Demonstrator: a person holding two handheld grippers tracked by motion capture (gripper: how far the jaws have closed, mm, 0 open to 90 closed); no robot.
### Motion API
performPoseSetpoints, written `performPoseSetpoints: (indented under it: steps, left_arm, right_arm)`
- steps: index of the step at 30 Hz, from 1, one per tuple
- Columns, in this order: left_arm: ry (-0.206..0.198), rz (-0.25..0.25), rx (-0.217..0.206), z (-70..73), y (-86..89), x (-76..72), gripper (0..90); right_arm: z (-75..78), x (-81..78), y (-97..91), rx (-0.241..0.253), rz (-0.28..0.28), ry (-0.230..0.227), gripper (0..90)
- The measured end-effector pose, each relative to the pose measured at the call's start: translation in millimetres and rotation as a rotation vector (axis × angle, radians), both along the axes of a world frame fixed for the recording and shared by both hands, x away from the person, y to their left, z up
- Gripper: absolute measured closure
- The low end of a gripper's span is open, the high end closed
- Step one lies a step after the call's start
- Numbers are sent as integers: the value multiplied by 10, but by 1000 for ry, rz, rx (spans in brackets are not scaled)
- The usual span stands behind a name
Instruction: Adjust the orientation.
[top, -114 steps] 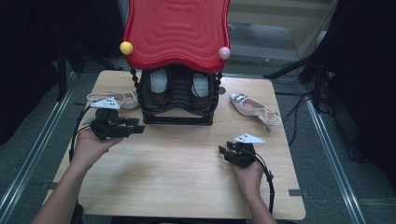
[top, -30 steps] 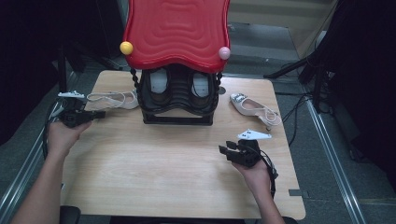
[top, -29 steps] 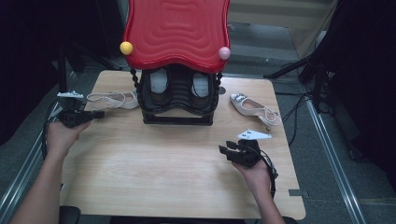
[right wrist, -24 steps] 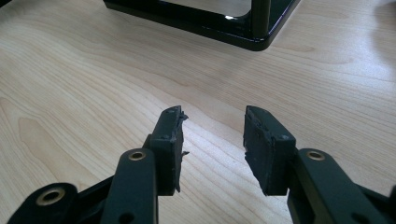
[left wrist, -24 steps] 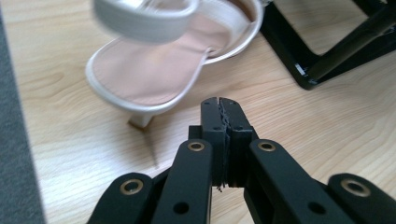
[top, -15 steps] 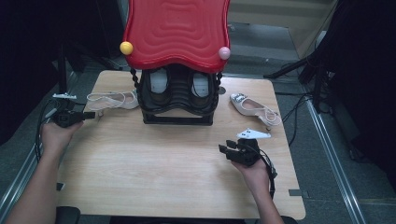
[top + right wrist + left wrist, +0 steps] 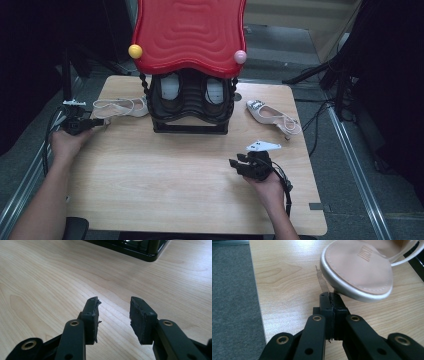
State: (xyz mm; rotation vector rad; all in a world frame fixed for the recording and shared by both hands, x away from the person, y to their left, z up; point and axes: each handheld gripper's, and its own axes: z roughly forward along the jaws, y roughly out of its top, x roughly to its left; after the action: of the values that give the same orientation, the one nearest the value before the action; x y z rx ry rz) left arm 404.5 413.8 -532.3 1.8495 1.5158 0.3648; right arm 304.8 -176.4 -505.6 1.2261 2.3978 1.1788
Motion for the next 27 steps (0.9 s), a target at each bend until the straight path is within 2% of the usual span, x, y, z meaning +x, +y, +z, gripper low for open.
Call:
performPoseSetpoints:
  steps: [7,10,12,14,17,27]
  left_arm:
    - [11,-23,-25,5,10,-18,900]
    - [21,-38,-1,17,-19,-33,900]
    - [21,-43,-3,15,-18,-36,900]
    - [21,-31,-17,1,-5,-29,900]
    - [15,-10,-14,-26,7,-2,900]
    - [15,6,-11,-40,7,24,900]
  right_arm:
    - [21,5,-36,22,-10,-1,601]
    - [23,12,-54,29,-14,-1,597]
    - [25,14,-57,27,-16,2,597]
    - [29,19,-65,31,-15,-1,598]
    - [29,25,-75,38,-24,4,597]
    - [24,37,-91,41,-28,11,600]
